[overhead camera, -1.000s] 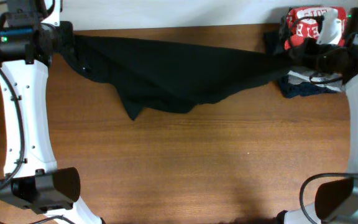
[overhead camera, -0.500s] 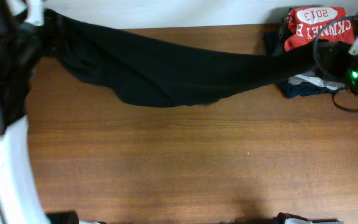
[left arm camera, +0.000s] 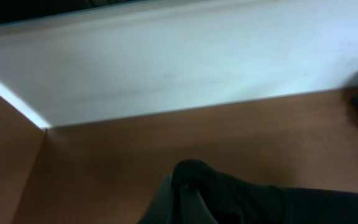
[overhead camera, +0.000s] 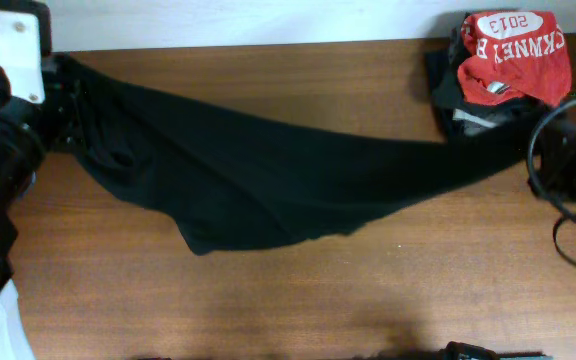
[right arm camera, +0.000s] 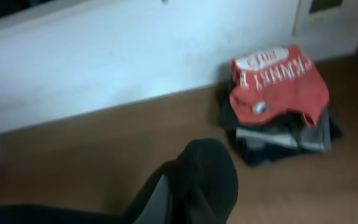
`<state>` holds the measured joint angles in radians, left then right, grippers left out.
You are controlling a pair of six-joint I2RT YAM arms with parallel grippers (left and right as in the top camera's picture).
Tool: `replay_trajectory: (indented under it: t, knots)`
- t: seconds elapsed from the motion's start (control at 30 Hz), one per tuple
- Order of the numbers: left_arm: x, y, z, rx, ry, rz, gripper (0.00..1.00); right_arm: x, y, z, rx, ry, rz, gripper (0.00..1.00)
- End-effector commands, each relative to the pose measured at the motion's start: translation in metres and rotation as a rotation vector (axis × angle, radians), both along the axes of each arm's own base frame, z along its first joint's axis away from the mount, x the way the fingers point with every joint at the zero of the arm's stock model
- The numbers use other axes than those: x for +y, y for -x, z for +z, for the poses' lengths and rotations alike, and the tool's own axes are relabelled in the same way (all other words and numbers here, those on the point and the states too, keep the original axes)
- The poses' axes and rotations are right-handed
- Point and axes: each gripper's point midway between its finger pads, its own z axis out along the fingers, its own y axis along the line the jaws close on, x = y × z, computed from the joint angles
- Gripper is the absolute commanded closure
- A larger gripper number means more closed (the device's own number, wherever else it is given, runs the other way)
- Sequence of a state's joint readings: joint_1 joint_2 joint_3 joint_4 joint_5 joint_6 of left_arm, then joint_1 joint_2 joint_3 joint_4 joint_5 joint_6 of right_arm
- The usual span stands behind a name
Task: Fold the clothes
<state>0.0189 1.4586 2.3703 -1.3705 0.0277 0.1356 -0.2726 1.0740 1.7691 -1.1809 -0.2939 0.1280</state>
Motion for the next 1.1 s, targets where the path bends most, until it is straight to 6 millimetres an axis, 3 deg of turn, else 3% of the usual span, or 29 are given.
replay_trajectory:
  t: [0.0, 0.23, 0.47, 0.6, 0.7, 0.9, 0.93, 1.07]
  knots:
    - [0.001, -0.004, -0.012, 0.05, 0.006, 0.002, 0.99, -0.01, 0.0, -0.011, 0.06, 0.002, -0.048, 0.96]
    - [-0.002, -0.038, -0.078, 0.294, 0.042, 0.004, 0.99, -0.015, -0.019, -0.061, 0.277, -0.031, -0.025, 0.96]
    - [-0.011, -0.1, -0.175, 0.575, 0.071, -0.029, 0.99, -0.026, -0.063, -0.121, 0.484, -0.051, 0.019, 0.96]
    - [-0.015, -0.138, -0.231, 0.678, 0.07, -0.037, 0.99, -0.025, -0.1, -0.164, 0.587, -0.051, 0.074, 0.96]
    - [-0.017, -0.172, -0.281, 0.727, 0.069, -0.039, 0.99, -0.02, -0.141, -0.208, 0.64, -0.054, 0.114, 0.96]
    - [-0.02, -0.206, -0.356, 0.803, 0.068, -0.043, 0.99, -0.01, -0.212, -0.277, 0.632, -0.051, 0.146, 0.96]
    - [-0.022, -0.211, -0.373, 0.817, 0.065, -0.048, 0.99, -0.008, -0.233, -0.293, 0.602, -0.057, 0.143, 0.96]
    - [-0.023, -0.221, -0.392, 0.819, 0.053, -0.064, 0.99, -0.005, -0.259, -0.302, 0.531, -0.061, 0.157, 0.96]
